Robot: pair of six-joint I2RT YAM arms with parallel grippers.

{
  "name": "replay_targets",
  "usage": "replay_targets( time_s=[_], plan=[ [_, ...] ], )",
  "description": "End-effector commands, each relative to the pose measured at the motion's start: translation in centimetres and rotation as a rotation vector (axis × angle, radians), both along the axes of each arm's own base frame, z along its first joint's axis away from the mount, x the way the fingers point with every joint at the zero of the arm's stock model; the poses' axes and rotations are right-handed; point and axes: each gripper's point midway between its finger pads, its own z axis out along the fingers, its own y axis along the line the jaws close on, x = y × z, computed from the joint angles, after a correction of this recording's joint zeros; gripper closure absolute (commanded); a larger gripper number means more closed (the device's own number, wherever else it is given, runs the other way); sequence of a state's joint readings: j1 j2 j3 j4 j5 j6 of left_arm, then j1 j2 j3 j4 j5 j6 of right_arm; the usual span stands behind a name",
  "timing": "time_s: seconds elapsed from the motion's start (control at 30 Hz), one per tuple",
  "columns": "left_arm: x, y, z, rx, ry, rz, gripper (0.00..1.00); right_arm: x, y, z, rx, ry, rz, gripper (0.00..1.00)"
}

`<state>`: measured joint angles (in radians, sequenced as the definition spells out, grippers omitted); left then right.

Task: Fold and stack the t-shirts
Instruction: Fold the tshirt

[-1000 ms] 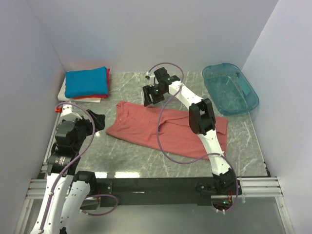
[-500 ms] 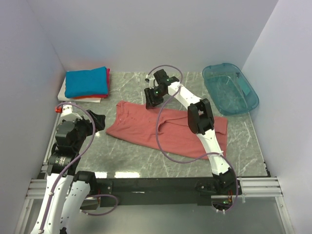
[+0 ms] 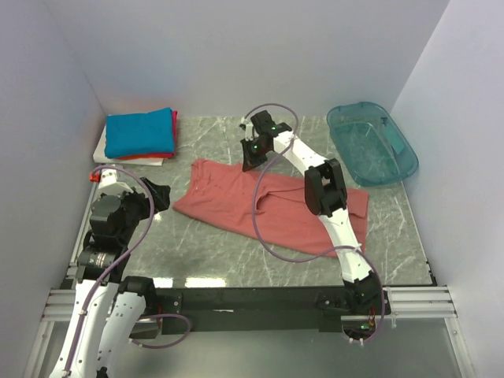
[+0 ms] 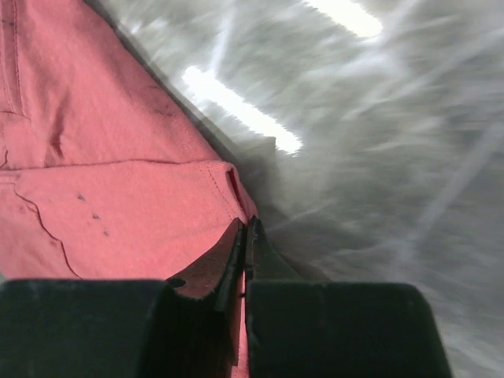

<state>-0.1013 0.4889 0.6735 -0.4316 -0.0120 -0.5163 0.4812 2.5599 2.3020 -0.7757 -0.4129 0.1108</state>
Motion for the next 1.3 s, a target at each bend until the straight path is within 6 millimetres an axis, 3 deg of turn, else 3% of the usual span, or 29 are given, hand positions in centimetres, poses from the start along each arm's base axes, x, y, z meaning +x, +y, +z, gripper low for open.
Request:
replay_targets(
  time_s=[0.0,0.13,0.33,0.47,0.5,0.57,0.6,0.63,0.7,0.8,0.83,0.87,0.9,0.93,1.0,1.03,1.1,1.17,1.2,1.23,1.27],
  plan=[
    [0.3,-0.2,0.3,0.009,-0.019,-0.017,0.08,5.3,-2.9,3.7,0.046,-0.125,-0.170,1.00],
    [0.4,-0.2,0.1,0.010,-0.012,-0.017,0.08,9.2,-5.8,6.5,0.091,-0.189,-0.323,1.00],
    [0.5,-0.2,-0.2,0.010,-0.003,-0.018,0.08,14.1,-10.8,8.7,0.106,-0.295,-0.532,0.98],
    [0.7,-0.9,-0.7,-0.004,0.016,-0.047,0.07,15.8,-12.9,10.2,0.085,-0.376,-0.559,0.73],
    [0.9,-1.1,-0.8,-0.012,0.017,-0.055,0.07,15.9,-13.2,10.6,0.081,-0.391,-0.551,0.60],
    [1.3,-2.0,-1.6,-0.073,0.058,-0.077,0.06,15.5,-13.4,12.2,0.064,-0.435,-0.508,0.51],
    [1.9,-2.6,-1.9,-0.106,0.067,-0.094,0.06,14.8,-13.5,11.8,0.053,-0.424,-0.481,0.42],
    [2.1,-3.5,-3.0,-0.183,0.103,-0.111,0.06,14.1,-13.4,14.0,0.064,-0.455,-0.452,0.39],
    [2.3,-5.8,-3.7,-0.300,0.127,-0.196,0.06,12.6,-13.5,15.1,0.034,-0.483,-0.368,0.35],
    [4.0,-7.9,-4.8,-0.475,0.125,-0.249,0.10,8.4,-13.6,16.7,0.012,-0.500,-0.190,0.26],
    [5.2,-8.3,-5.5,-0.510,0.131,-0.236,0.12,5.4,-13.1,17.5,0.046,-0.487,-0.100,0.25],
    [5.7,-8.9,-6.1,-0.512,0.149,-0.236,0.12,3.9,-13.4,17.5,0.016,-0.516,-0.015,0.21],
    [6.7,-8.9,-6.5,-0.503,0.157,-0.203,0.15,1.4,-14.0,14.9,-0.001,-0.460,0.022,0.18],
    [8.6,-9.5,-7.5,-0.482,0.204,-0.189,0.17,-0.7,-14.1,18.0,0.020,-0.532,0.063,0.17],
    [10.2,-11.4,-8.9,-0.446,0.274,-0.206,0.19,-2.5,-15.3,19.0,-0.022,-0.633,0.092,0.15],
    [12.6,-12.2,-10.1,-0.410,0.317,-0.190,0.20,-5.1,-16.4,19.0,-0.043,-0.658,0.091,0.14],
    [14.3,-13.4,-12.0,-0.377,0.382,-0.167,0.23,-5.8,-18.4,20.3,-0.091,-0.762,0.011,0.13],
    [17.0,-14.1,-14.4,-0.376,0.436,-0.129,0.29,-8.8,-19.1,20.0,-0.059,-0.781,-0.001,0.06],
    [17.8,-14.3,-17.2,-0.366,0.499,-0.099,0.33,-10.1,-19.7,19.5,-0.044,-0.763,-0.002,0.05],
    [20.0,-14.5,-16.5,-0.375,0.482,-0.073,0.33,-11.0,-19.6,19.0,-0.029,-0.735,0.019,0.05],
    [20.9,-14.4,-17.3,-0.368,0.507,-0.042,0.33,-11.9,-19.4,18.6,-0.025,-0.710,0.063,0.05]
  ],
)
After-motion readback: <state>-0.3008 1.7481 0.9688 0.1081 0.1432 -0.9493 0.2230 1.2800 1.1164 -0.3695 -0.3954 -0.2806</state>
